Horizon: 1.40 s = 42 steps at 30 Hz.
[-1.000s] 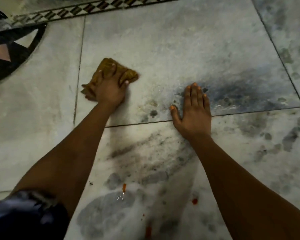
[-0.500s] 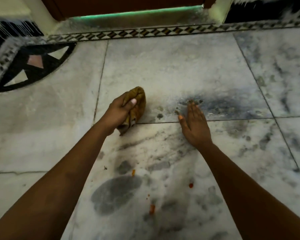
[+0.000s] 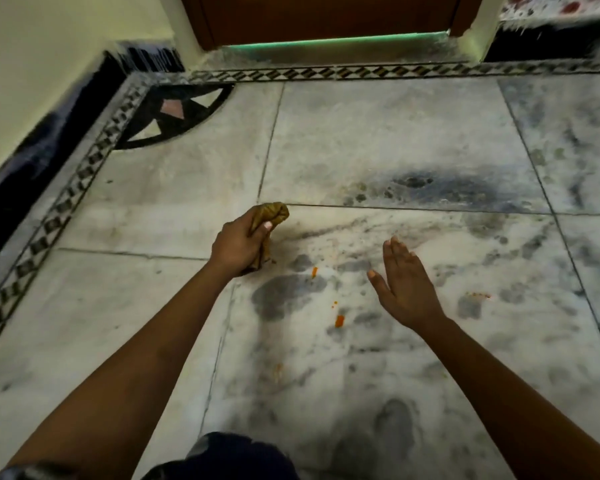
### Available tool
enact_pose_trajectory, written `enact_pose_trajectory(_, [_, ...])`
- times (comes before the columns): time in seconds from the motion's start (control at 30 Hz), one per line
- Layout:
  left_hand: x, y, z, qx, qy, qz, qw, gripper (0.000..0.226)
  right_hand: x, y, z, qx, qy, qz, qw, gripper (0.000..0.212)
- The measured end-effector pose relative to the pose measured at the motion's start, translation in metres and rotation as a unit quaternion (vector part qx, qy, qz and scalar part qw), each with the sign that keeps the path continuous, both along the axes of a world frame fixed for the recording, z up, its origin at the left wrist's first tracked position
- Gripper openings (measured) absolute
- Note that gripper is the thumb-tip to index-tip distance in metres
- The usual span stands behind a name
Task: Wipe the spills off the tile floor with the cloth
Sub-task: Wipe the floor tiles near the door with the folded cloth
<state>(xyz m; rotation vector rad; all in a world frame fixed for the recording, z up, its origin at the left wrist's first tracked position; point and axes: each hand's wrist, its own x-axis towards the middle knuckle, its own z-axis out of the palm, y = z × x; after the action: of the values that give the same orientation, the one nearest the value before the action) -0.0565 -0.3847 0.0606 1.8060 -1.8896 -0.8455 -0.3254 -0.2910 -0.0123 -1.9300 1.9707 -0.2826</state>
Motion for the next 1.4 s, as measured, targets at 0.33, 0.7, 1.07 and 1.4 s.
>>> enact_pose_trajectory(0.33, [-0.019,0.053,-0.082,0.018,-0.176,-0.123,0.977,0.073,0.015,0.028,-0.037,0.066,0.068,0.081,0.992,0.100])
enact_pose_trajectory(0.7, [-0.061,0.018,-0.102,0.047,-0.283,-0.147,0.947,0.074,0.015,0.049,-0.058,-0.016,0.086,0.070,0.994,0.067])
enact_pose_trajectory(1.07, [0.009,0.028,-0.113,-0.065,-0.285,-0.174,0.940,0.068,0.013,0.052,-0.063,-0.027,0.070,0.069,0.995,0.066])
enact_pose_trajectory(1.4, [-0.049,0.062,-0.118,-0.095,-0.287,-0.226,0.926,0.064,0.012,0.052,-0.064,-0.029,0.067,0.072,0.995,0.067])
